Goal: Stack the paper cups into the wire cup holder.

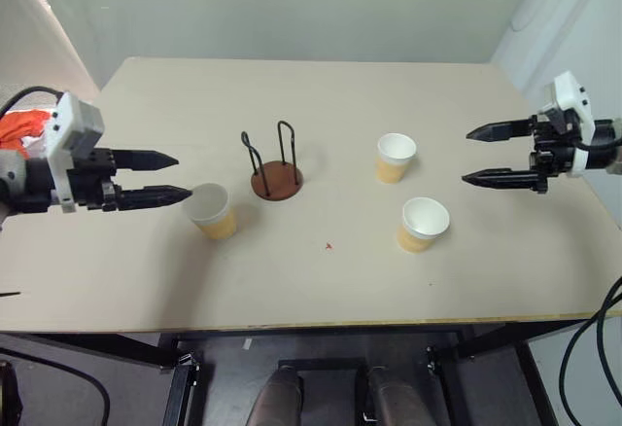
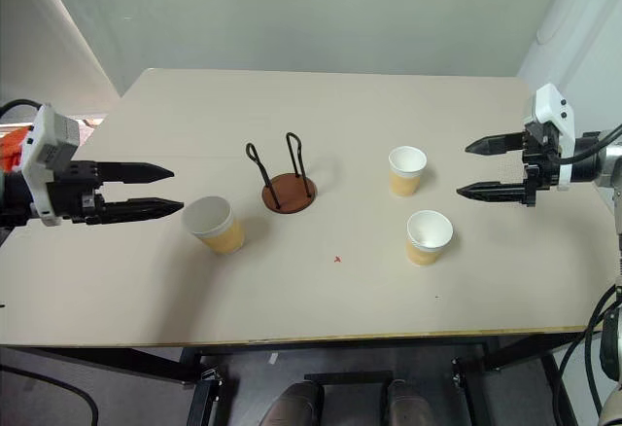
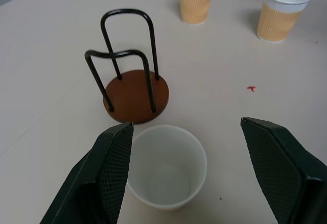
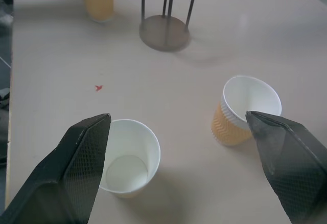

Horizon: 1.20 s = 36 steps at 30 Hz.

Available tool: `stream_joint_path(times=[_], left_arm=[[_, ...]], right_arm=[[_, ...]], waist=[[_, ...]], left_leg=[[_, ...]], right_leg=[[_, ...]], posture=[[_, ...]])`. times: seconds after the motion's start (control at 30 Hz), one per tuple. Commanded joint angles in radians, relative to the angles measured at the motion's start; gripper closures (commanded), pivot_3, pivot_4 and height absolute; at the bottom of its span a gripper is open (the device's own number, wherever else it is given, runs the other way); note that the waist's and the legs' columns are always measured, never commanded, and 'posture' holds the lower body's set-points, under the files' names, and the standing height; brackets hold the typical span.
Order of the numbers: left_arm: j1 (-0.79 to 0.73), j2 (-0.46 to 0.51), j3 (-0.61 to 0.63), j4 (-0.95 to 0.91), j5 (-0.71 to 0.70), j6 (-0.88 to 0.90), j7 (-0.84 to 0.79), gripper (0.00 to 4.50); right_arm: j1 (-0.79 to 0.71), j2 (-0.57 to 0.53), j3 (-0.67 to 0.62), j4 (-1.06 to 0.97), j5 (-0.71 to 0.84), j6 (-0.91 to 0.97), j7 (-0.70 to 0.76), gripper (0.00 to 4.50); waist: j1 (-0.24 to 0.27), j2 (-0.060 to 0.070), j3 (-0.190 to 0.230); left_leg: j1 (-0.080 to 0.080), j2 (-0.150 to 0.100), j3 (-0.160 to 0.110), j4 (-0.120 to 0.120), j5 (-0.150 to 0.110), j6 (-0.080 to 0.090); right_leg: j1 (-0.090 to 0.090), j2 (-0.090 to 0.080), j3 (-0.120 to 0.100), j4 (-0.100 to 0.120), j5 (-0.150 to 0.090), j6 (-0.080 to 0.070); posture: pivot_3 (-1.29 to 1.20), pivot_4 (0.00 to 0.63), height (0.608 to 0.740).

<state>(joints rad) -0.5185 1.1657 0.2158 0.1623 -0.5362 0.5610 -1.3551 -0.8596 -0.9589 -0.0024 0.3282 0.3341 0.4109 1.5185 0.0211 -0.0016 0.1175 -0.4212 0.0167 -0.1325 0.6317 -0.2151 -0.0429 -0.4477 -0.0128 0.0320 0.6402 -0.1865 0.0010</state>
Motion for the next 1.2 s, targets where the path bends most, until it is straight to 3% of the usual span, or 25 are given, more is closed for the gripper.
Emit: stream_joint_path(times=[0.03, 0.2, 0.4, 0.63, 0.8, 0.97, 1.07, 1.2], left_arm=[[-0.032, 0.001, 0.001, 0.003, 0.005, -0.012, -0.01, 0.84], [-0.084, -0.031, -0.029, 0.032, 0.035, -0.032, 0.021, 0.84], [-0.247, -0.209, -0.159, 0.086, 0.18, -0.116, 0.177, 0.84], [-0.282, -0.354, -0.315, 0.165, 0.317, -0.15, 0.229, 0.84], [-0.366, -0.463, -0.336, 0.35, 0.399, -0.184, 0.353, 0.84], [-0.409, -0.539, -0.323, 0.431, 0.404, -0.236, 0.362, 0.84], [-0.423, -0.561, -0.306, 0.458, 0.402, -0.254, 0.371, 1.37], [-0.433, -0.557, -0.282, 0.442, 0.384, -0.235, 0.354, 2.7]], right_arm=[[0.002, -0.024, -0.034, -0.052, 0.033, 0.009, 0.016, 0.0], [0.015, -0.025, -0.041, -0.077, 0.051, 0.025, 0.007, 0.0], [0.021, 0.001, -0.052, -0.133, 0.082, 0.061, -0.03, 0.0], [0.058, 0.016, -0.07, -0.268, 0.144, 0.126, -0.08, 0.0], [0.083, 0.002, -0.086, -0.311, 0.162, 0.147, -0.108, 0.0], [0.104, -0.013, -0.1, -0.327, 0.165, 0.152, -0.127, 0.0], [0.118, -0.017, -0.104, -0.338, 0.166, 0.156, -0.141, 0.0], [0.137, -0.026, -0.115, -0.355, 0.171, 0.163, -0.155, 0.0]], waist=[[0.001, 0.0, 0.0], [0.002, 0.0, 0.0], [0.008, 0.0, 0.0], [0.002, 0.0, 0.0], [0.006, 0.0, 0.0], [0.011, 0.0, 0.0], [0.013, 0.0, 0.0], [0.013, 0.0, 0.0]], left_leg=[[0.0, 0.0, 0.0, 0.0, 0.0, 0.0], [0.0, 0.0, 0.0, 0.0, 0.0, 0.0], [0.0, -0.001, 0.0, 0.003, 0.002, 0.001], [0.0, -0.001, 0.001, 0.005, 0.001, 0.001], [-0.002, -0.001, 0.0, 0.006, 0.001, 0.002], [-0.003, -0.002, 0.0, 0.01, 0.001, 0.004], [-0.004, -0.003, 0.001, 0.015, -0.001, 0.007], [-0.005, -0.003, 0.001, 0.015, -0.001, 0.007]], right_leg=[[0.0, 0.0, 0.0, 0.0, 0.0, 0.0], [0.0, 0.0, 0.0, 0.0, 0.0, 0.0], [0.002, -0.001, 0.0, 0.0, 0.001, 0.001], [0.003, -0.001, 0.0, -0.002, 0.005, 0.009], [0.003, 0.0, 0.0, -0.004, 0.009, 0.015], [0.007, 0.0, 0.0, -0.01, 0.012, 0.02], [0.009, -0.001, 0.0, -0.012, 0.013, 0.022], [0.009, -0.001, 0.0, -0.013, 0.014, 0.023]], posture=[[0.0, 0.15, 0.74], [0.0, 0.15, 0.74], [0.0, 0.15, 0.74], [0.0, 0.15, 0.74], [0.0, 0.15, 0.74], [0.0, 0.15, 0.74], [0.0, 0.15, 0.74], [0.0, 0.15, 0.74]])
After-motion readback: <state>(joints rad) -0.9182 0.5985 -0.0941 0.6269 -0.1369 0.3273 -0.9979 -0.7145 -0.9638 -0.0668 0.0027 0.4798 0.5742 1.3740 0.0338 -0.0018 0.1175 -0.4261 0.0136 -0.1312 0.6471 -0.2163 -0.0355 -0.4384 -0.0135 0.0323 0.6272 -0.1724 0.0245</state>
